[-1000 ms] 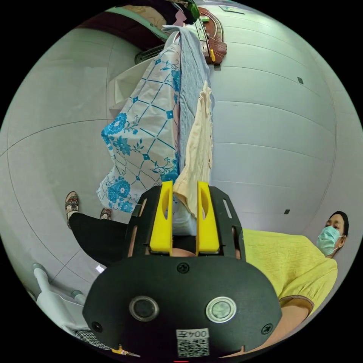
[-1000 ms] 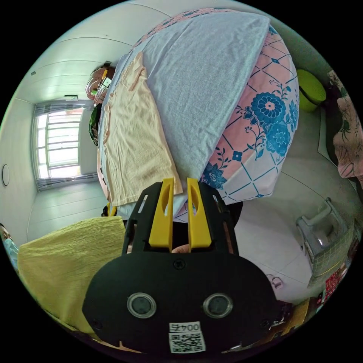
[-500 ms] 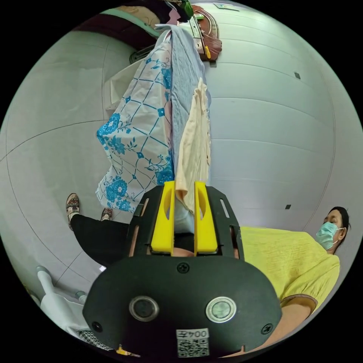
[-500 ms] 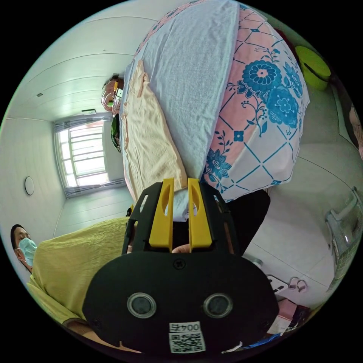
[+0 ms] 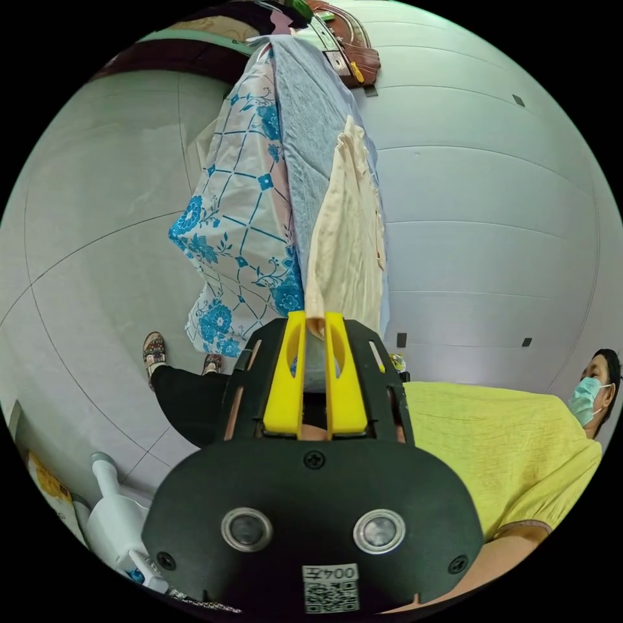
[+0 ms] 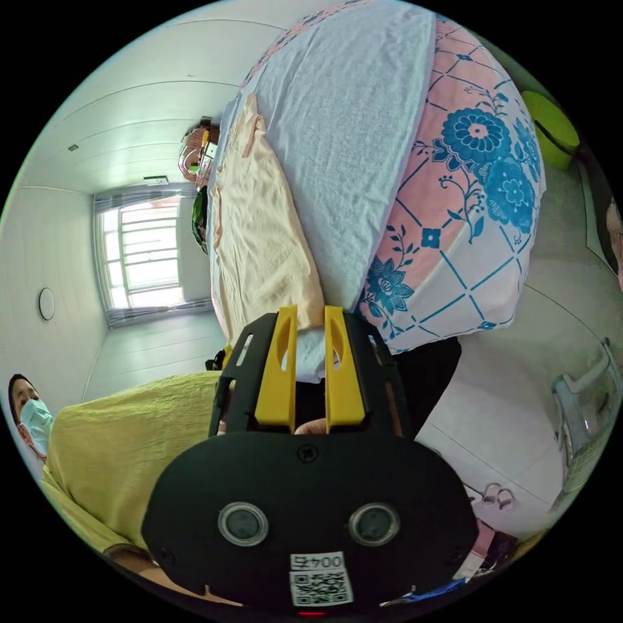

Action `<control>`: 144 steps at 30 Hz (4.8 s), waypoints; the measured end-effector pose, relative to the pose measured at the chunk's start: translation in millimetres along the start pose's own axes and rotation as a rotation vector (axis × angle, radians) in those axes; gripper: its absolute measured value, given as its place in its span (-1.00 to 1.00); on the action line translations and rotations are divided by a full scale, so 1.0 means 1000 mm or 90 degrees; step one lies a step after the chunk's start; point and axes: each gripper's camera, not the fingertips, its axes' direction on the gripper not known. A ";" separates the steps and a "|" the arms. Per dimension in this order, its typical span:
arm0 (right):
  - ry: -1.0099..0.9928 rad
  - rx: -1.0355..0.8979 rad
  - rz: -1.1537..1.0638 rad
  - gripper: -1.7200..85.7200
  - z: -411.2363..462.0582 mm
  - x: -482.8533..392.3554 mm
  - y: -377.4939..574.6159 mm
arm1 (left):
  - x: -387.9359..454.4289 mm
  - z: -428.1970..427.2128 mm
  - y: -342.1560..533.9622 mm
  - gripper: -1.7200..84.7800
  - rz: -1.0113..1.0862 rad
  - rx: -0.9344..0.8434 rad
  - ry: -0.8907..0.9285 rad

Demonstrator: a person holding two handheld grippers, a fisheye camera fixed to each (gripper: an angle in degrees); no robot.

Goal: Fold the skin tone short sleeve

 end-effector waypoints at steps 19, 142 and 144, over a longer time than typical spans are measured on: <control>0.259 0.021 -0.038 -0.97 0.016 -0.064 0.019 | 0.046 0.021 0.013 -0.94 -0.004 0.003 -0.092; 0.064 0.144 -0.087 -0.95 -0.256 -0.409 -0.421 | 0.502 -0.038 -0.406 -0.92 0.073 0.055 -0.022; 0.072 0.141 -0.077 -0.95 -0.248 -0.415 -0.444 | 0.498 -0.026 -0.430 -0.92 0.056 0.051 -0.033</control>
